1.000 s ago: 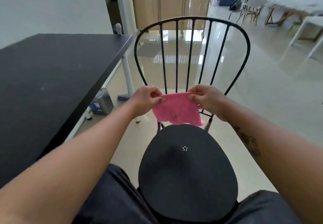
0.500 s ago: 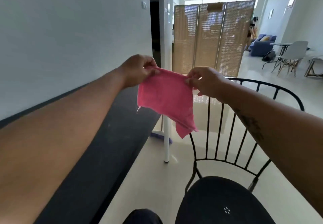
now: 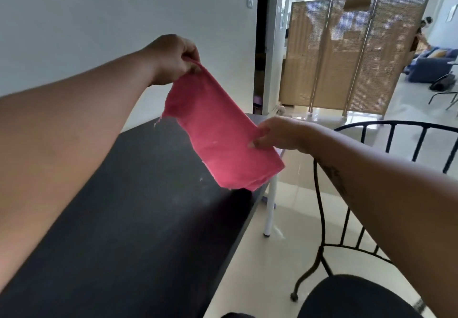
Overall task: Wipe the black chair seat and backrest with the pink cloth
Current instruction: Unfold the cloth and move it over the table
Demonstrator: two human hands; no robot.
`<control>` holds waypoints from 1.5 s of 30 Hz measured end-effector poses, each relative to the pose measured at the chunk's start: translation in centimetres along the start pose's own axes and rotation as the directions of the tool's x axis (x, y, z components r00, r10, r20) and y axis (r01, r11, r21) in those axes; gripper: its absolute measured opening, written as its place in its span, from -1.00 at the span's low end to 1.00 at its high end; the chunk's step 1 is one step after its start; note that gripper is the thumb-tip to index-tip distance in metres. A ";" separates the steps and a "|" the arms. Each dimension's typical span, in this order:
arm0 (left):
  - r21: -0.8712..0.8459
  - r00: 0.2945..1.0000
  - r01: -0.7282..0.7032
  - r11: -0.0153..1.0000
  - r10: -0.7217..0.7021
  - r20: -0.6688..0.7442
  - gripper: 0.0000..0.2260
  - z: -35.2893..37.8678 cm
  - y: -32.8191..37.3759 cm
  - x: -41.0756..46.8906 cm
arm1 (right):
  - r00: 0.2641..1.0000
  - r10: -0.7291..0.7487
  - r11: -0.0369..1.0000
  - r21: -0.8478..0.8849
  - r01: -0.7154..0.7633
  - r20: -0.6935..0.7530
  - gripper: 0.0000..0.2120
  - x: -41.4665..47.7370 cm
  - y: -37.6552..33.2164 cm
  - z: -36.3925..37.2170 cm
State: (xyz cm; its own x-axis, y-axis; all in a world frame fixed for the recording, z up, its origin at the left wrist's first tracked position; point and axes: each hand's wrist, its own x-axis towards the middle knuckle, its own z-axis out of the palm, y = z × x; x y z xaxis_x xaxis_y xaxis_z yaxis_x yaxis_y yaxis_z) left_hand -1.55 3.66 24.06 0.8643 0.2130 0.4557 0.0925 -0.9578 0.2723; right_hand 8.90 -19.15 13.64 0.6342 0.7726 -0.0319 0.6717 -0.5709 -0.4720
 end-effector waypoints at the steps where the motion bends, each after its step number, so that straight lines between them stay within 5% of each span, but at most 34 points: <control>1: 0.012 1.000 0.008 1.000 -0.009 0.014 -0.93 0.0 -0.6 0.0 | 1.000 -0.002 0.998 -0.063 0.002 0.005 -0.79 0.7 0.1 0.6; 4: 0.023 1.000 0.018 1.000 -0.018 0.015 -0.89 -0.4 -2.0 -0.1 | 0.987 0.020 0.999 -0.045 -0.028 -0.159 -0.82 3.4 0.1 1.7; 8: -0.098 0.994 -0.020 0.995 0.010 -0.105 -0.89 -2.2 -2.0 -0.9 | 0.869 0.104 0.993 0.099 -0.064 -0.484 -0.80 6.2 0.6 2.4; 11: -0.113 0.998 -0.029 0.993 0.035 0.058 -0.90 -1.6 -1.1 -2.9 | 0.935 0.063 0.996 -0.039 -0.082 -0.349 -0.89 5.6 2.0 4.0; 13: -0.067 0.978 -0.053 0.996 0.065 0.199 -0.94 0.3 -0.2 -4.5 | 0.993 0.031 0.996 -0.077 -0.040 -0.113 -0.56 4.0 2.1 5.5; 15: -0.031 0.942 -0.084 0.996 0.090 0.324 -0.96 3.1 0.6 -6.0 | 0.998 -0.066 0.989 0.129 0.067 -0.014 -0.27 2.5 0.7 7.1; 17: -0.013 0.899 -0.086 0.996 0.083 0.430 -0.96 6.3 0.7 -7.8 | 0.986 -0.158 0.939 0.302 0.167 -0.053 -0.47 1.5 -1.0 9.2; 20: -0.092 0.905 -0.027 0.995 0.064 0.421 -0.93 10.1 0.0 -10.9 | 0.969 -0.158 0.943 0.261 0.206 -0.192 -0.88 0.2 -2.3 12.1; 23: -0.178 0.926 0.134 0.975 -0.059 0.372 -0.80 11.9 -1.4 -13.8 | 0.959 -0.090 0.952 0.258 0.161 -0.268 -0.87 -0.6 -0.9 14.2; 27: -0.149 0.844 0.303 0.941 -0.193 0.500 -0.68 14.2 -2.2 -16.9 | 0.960 -0.040 0.923 0.357 0.141 -0.277 -0.86 -2.0 -0.1 15.3; 31: -0.149 0.906 0.261 0.954 -0.188 0.380 -0.92 13.6 -1.8 -17.1 | 0.976 -0.041 0.913 0.389 0.124 -0.215 -0.85 -2.7 -0.1 14.4; 35: -0.104 0.931 0.124 0.987 -0.079 0.357 -0.81 10.0 -1.9 -13.2 | 0.979 -0.054 0.862 0.486 0.145 -0.196 -0.82 -2.8 -0.8 12.4; 38: 0.030 0.996 0.009 1.000 -0.011 0.088 -0.82 11.1 -2.1 -8.6 | 0.927 0.248 0.742 0.670 0.004 -0.281 -0.78 -0.3 -0.2 12.2; 42: 0.114 0.993 0.114 0.987 -0.110 -0.040 -0.67 15.9 -1.7 -6.1 | 0.755 0.592 0.767 0.484 -0.420 -0.281 -0.64 1.3 1.9 13.7; 45: -0.021 0.967 0.133 0.991 -0.125 0.221 -0.60 20.2 -1.3 -8.3 | 0.818 0.404 0.915 0.175 -0.364 -0.410 -0.35 0.0 2.6 15.0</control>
State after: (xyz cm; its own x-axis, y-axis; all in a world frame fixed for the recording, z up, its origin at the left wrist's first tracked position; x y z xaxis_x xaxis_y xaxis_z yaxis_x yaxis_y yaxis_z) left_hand 1.19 -0.71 2.78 0.9336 0.2833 0.2192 0.1963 -0.9165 0.3485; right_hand 4.90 -16.49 -0.81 0.9470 0.2869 0.1442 0.3162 -0.7550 -0.5745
